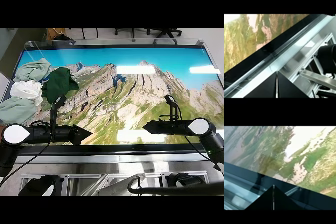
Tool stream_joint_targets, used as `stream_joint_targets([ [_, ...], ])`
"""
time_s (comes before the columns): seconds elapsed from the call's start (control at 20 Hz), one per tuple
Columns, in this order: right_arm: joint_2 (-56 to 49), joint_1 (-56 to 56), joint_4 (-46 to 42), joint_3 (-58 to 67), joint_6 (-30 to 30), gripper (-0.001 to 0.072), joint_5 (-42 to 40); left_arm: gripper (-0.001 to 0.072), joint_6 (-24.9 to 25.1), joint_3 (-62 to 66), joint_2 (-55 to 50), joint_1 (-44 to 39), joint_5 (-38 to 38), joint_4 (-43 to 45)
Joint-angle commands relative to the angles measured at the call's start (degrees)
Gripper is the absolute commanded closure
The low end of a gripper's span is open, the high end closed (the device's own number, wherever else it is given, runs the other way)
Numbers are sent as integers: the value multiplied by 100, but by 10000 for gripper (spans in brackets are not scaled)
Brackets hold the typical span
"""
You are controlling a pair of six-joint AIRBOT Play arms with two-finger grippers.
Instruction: Fold the shirts.
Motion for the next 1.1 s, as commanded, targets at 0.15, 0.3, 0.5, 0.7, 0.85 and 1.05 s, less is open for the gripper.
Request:
stream_joint_targets([
  [0.15,4,4,7,-2,2,687,-9,683,2,-2,4,-4,76,-20],
  [0.3,2,-2,13,-2,4,687,-22,683,4,-2,4,-92,863,17],
  [0.5,-13,-2,323,-4,2,686,-195,683,4,184,-289,457,2931,2048],
  [0.7,-140,-7,289,-2,2,350,-542,20,87,1005,-1790,2120,3394,2653],
  [0.85,-304,-9,229,-2,0,207,-859,18,87,1794,-3447,3110,3139,2640],
  [1.05,-586,-9,197,-2,2,206,-1060,18,-48,3145,-5351,3672,2354,1725],
])
